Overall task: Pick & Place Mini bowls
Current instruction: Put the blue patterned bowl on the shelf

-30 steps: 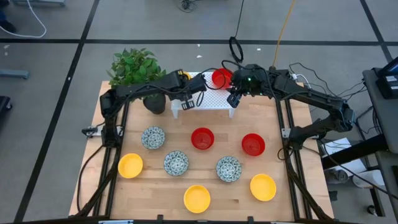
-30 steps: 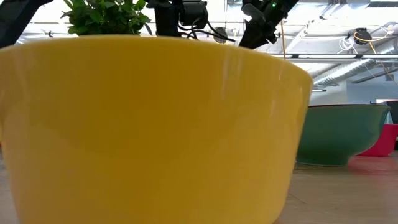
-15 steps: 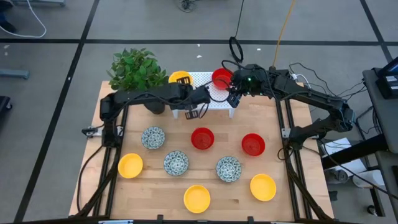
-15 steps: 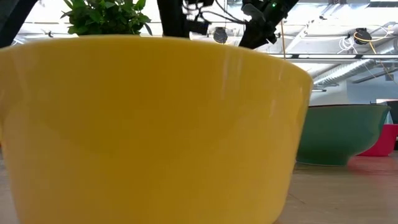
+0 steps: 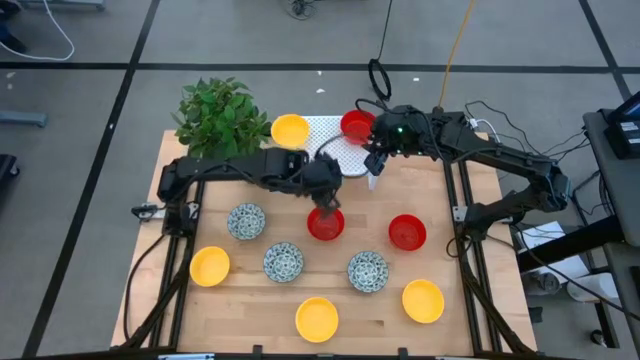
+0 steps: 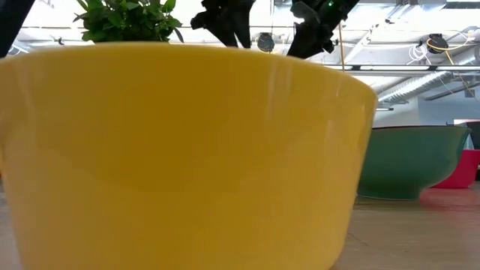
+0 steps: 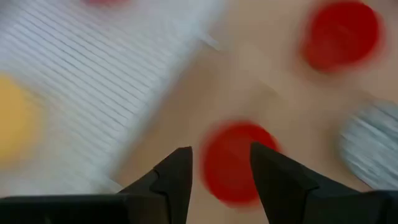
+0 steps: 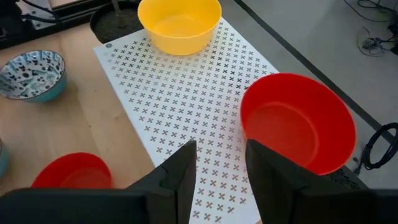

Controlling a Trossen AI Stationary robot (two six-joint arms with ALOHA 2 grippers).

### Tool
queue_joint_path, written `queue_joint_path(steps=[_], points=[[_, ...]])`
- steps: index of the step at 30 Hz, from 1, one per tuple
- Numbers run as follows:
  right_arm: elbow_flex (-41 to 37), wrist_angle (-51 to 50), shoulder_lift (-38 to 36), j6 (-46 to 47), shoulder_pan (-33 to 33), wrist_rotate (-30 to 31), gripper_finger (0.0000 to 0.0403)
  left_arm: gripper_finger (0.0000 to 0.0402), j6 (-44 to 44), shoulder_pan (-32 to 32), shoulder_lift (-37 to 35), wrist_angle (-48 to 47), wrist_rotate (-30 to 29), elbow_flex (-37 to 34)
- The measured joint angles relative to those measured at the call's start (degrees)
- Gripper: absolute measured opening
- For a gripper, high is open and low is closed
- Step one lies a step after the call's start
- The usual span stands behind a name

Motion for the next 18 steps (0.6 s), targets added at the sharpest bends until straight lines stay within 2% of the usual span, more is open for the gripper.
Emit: queue_joint_path(steps=[2,4,11,14,18], points=[[0.0,-0.25,0.0,-0.05,0.68,0.0,0.0125,0.0166,-3.41,-1.19,0.0,-2.42,6.24,-0.04],[0.0,-0.25,0.0,-0.09,1.41,0.02,0.0125,0.0166,-6.23,-2.79,0.0,-3.83,9.61,-1.08],[0.0,-1.51,0.0,-0.26,4.2,-0.03,0.0125,0.0166,-13.73,-10.31,-0.11,-11.28,12.48,-7.66],[0.0,-3.2,0.0,-0.26,5.31,-0.02,0.0125,0.0166,-16.74,-14.12,0.11,-11.15,17.32,-12.23],[0.0,-3.73,0.0,-0.11,6.91,-0.02,0.0125,0.0166,-18.69,-19.39,0.0,-6.87,20.89,-18.12]])
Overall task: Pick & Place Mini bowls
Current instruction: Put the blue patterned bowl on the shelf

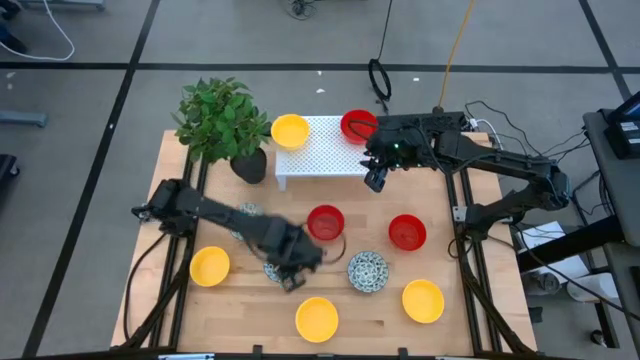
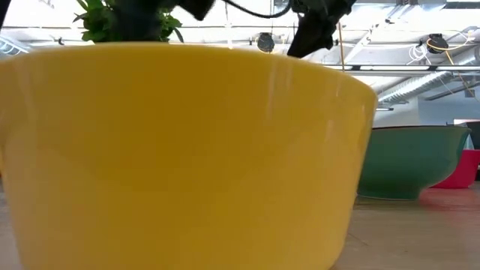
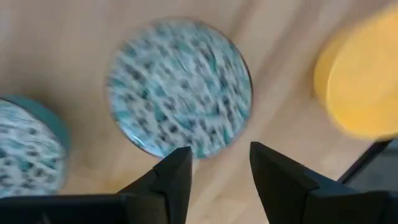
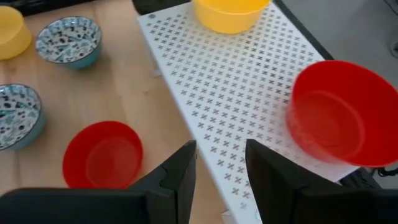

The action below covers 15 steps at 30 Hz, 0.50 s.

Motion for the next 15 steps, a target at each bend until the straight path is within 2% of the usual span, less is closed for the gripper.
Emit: queue_joint_path(steps=[5,11,15], points=[[0.0,-0.06,0.0,0.0,2.23,0.0,0.0125,0.0166,0.58,-5.8,0.02,9.84,-1.41,-4.62],[0.0,-0.04,0.0,0.02,4.47,0.11,0.0125,0.0166,-1.47,-9.42,0.02,17.64,-12.18,-9.79],[0.0,-0.18,0.0,0.02,5.37,0.15,0.0125,0.0166,-3.67,-9.79,0.02,19.0,-13.07,-13.06]])
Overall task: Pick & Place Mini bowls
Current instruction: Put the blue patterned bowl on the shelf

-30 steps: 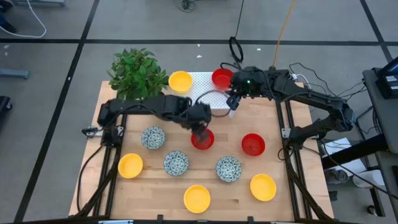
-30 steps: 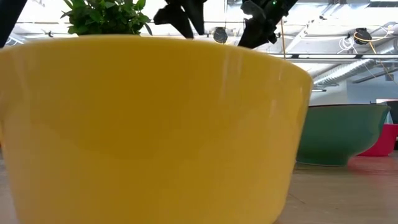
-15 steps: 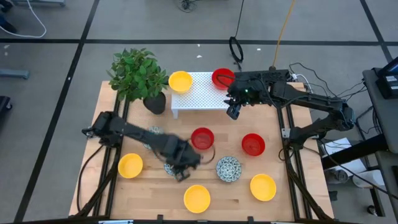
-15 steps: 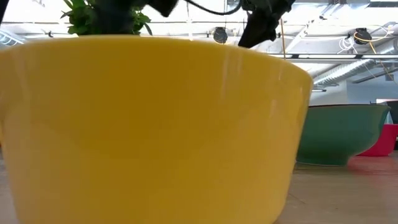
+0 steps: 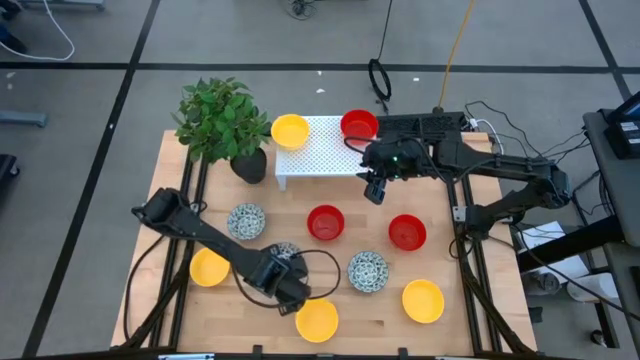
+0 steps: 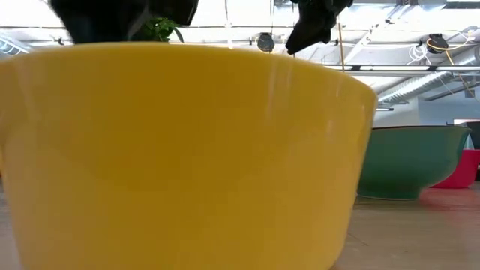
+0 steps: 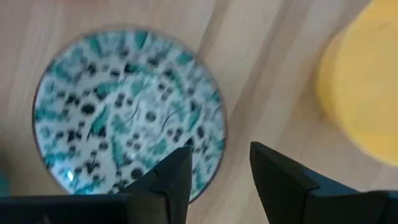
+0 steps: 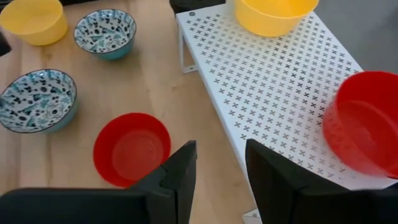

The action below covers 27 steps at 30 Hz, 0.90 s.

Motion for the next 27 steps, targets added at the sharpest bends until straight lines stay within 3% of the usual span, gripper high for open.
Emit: queue_joint_path(steps=[9,17,27], points=[[0.0,-0.45,0.0,0.0,0.9,0.02,0.0125,0.0153,-2.22,0.03,0.02,2.03,-0.26,-4.86],[0.0,-0.58,0.0,0.0,0.9,0.04,0.0125,0.0016,5.0,0.16,0.0,3.7,-1.41,-4.88],[0.0,-0.58,0.0,0.0,0.9,0.04,0.0125,0.0011,5.91,0.34,-0.02,5.99,-1.04,-2.99]])
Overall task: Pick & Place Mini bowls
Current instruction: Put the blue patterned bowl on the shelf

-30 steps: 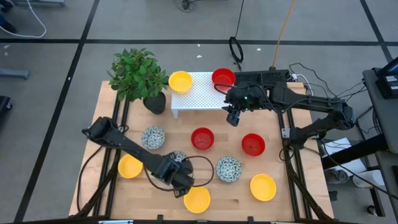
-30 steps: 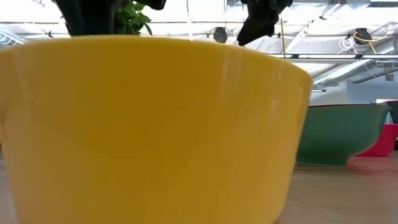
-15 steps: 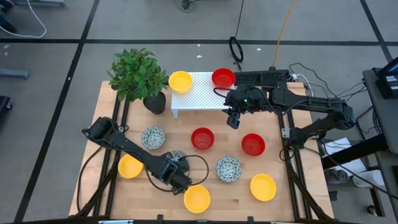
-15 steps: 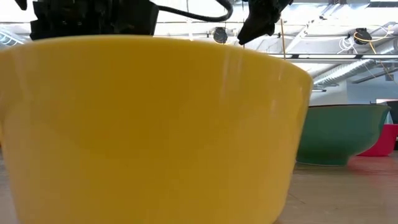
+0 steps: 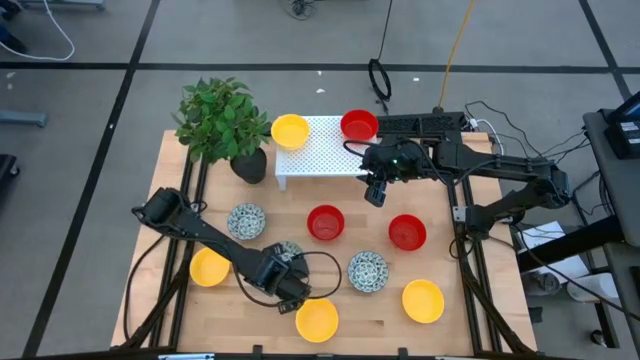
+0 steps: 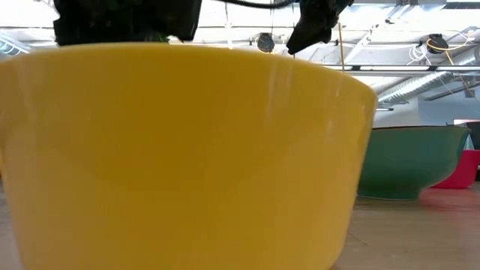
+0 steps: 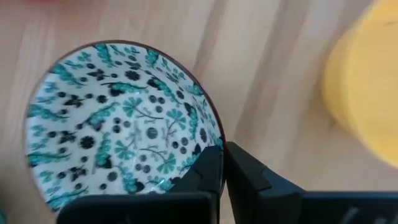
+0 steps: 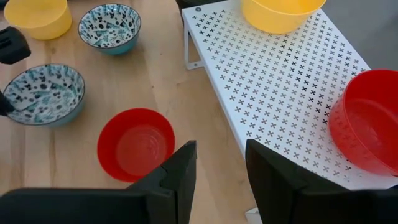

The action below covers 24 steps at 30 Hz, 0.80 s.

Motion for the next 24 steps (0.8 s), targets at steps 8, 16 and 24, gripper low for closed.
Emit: queue_joint_path(steps=[8,16,24], points=[[-0.02,0.02,0.0,0.0,0.0,0.0,0.0125,0.0007,7.8,0.01,0.11,-1.61,-1.36,7.5],[-0.02,0.06,-0.07,0.0,0.0,0.01,0.0125,0.0007,12.96,0.99,0.11,-3.49,-7.67,12.89],[-0.11,0.07,-4.94,-1.05,0.0,2.39,0.0125,0.0008,21.0,4.87,0.11,-9.1,-17.11,18.24]])
